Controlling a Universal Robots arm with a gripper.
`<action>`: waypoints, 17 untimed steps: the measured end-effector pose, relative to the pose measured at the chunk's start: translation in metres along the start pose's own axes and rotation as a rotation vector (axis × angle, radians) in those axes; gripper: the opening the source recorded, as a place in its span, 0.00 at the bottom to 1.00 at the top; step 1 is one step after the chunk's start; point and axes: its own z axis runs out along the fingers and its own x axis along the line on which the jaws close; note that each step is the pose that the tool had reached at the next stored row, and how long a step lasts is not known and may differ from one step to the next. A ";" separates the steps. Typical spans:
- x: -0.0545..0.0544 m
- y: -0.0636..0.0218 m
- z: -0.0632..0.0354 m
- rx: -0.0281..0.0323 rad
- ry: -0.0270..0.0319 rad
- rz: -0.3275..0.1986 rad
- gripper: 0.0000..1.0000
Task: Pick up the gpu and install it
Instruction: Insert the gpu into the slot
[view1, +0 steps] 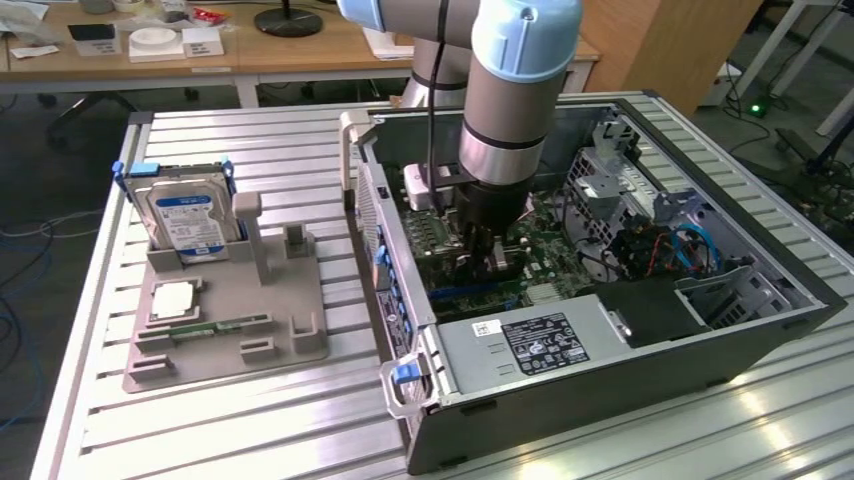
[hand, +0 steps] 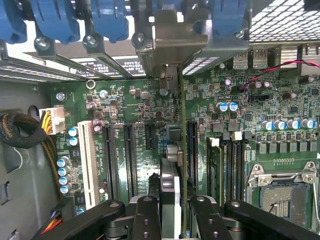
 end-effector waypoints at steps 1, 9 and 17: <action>0.000 0.0000 0.0000 0.0001 0.0001 0.000 0.28; 0.000 0.0005 -0.0023 0.0003 -0.0003 -0.001 0.28; 0.000 0.0007 -0.0023 0.0000 -0.0006 -0.010 0.28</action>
